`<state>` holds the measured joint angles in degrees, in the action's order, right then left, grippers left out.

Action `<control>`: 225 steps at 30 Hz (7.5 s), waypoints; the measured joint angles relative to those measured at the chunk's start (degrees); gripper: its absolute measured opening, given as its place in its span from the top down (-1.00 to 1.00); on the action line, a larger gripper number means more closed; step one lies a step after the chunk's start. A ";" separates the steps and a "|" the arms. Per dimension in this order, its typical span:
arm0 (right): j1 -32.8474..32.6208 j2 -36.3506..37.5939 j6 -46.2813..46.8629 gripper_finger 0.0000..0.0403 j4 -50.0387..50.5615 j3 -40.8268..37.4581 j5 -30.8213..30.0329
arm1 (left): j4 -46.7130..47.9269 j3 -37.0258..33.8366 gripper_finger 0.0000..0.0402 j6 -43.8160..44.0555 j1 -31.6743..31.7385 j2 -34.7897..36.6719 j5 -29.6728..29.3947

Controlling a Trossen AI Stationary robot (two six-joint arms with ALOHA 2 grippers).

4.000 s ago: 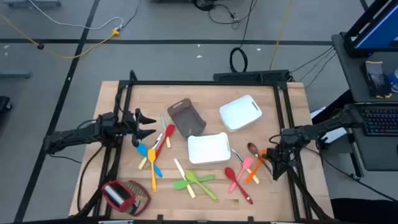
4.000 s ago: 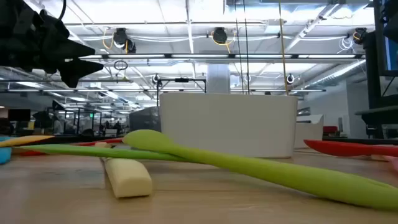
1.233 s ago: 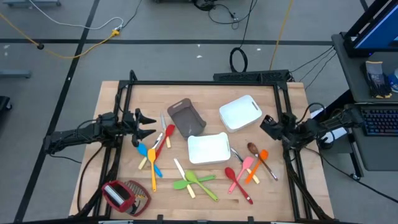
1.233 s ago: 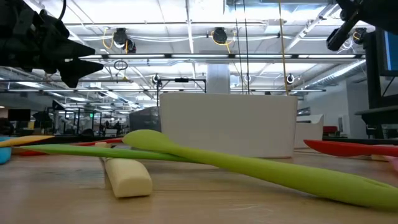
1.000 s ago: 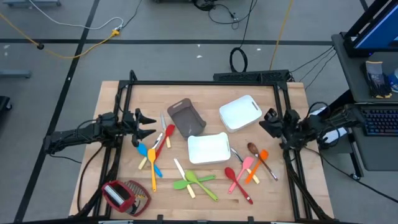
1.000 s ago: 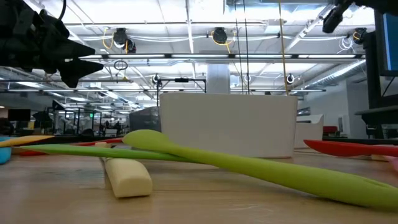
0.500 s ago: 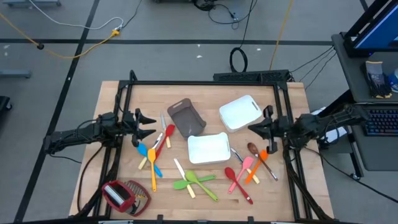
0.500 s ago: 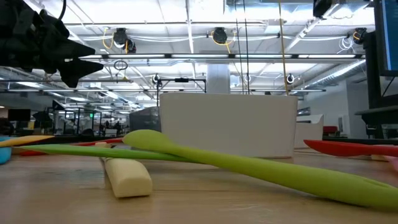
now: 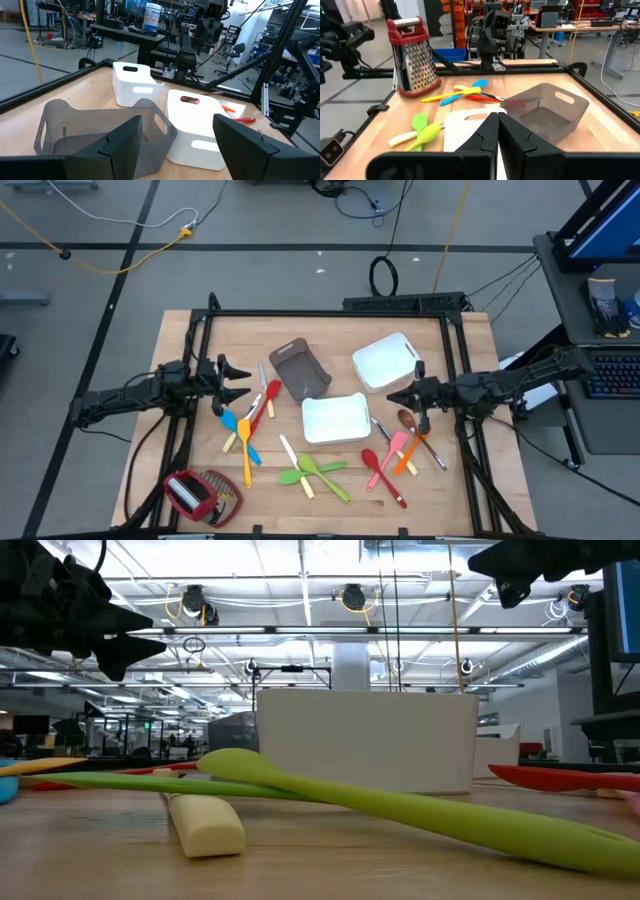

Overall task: Pick & Place Kitchen Items
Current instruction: Put the brown serving spoon into top white bin

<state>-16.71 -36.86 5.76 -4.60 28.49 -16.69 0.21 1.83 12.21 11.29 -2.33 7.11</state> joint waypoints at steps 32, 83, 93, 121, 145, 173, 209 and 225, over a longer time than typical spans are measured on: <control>0.02 -0.68 7.28 0.98 -0.74 0.00 0.24 | 0.00 0.01 -0.25 0.00 -0.02 -0.01 0.00; 0.00 -0.67 -4.90 0.98 8.88 -0.04 0.43 | 0.00 0.02 -0.25 0.00 -0.02 0.00 0.00; 0.02 -0.67 -4.86 0.98 12.69 -0.04 0.46 | 0.00 0.01 -0.25 0.01 -0.02 0.00 0.00; -0.31 -0.68 24.02 0.98 15.68 0.02 12.97 | 0.00 0.00 -0.25 0.00 -0.02 0.00 0.00; -0.63 -0.66 43.40 0.98 18.12 0.00 12.69 | 0.00 0.01 -0.25 0.00 -0.01 0.00 0.00; 0.20 -0.92 26.29 0.98 9.09 -0.02 0.11 | -8.02 0.02 -0.25 9.57 0.00 0.00 -4.61; 0.15 -12.81 38.80 1.00 44.57 10.21 27.06 | -10.73 0.02 -0.25 15.30 -0.04 0.00 -2.69; 0.17 -16.24 51.61 0.84 63.40 11.76 40.80 | -10.06 0.02 -0.25 14.51 -0.04 0.00 -2.71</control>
<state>-16.53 -53.10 57.37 58.80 40.25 24.11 -9.86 1.85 26.72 11.25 -2.33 4.40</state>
